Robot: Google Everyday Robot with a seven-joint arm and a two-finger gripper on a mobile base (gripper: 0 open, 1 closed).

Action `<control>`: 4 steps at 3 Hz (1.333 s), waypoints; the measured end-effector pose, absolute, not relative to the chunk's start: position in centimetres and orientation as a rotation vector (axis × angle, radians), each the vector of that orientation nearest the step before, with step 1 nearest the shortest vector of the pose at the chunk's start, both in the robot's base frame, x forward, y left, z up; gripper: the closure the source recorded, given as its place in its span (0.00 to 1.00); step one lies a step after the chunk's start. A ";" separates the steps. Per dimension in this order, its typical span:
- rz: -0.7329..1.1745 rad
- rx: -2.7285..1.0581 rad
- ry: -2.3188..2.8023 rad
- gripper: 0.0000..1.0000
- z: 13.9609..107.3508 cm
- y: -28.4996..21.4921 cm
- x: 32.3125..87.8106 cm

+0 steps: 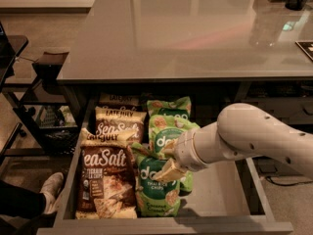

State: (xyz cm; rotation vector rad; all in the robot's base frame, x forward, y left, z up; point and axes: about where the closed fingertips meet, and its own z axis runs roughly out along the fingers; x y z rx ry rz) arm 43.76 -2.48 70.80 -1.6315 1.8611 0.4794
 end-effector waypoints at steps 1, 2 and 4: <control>0.431 -1.624 1.829 1.00 75.9 -1.2 43.6; 0.352 -1.602 1.791 1.00 83.1 -0.2 43.0; 0.281 -1.568 1.781 1.00 88.9 0.1 42.8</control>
Offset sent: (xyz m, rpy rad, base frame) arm -0.0132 0.0343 0.2083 -0.0087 -0.2099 -0.0543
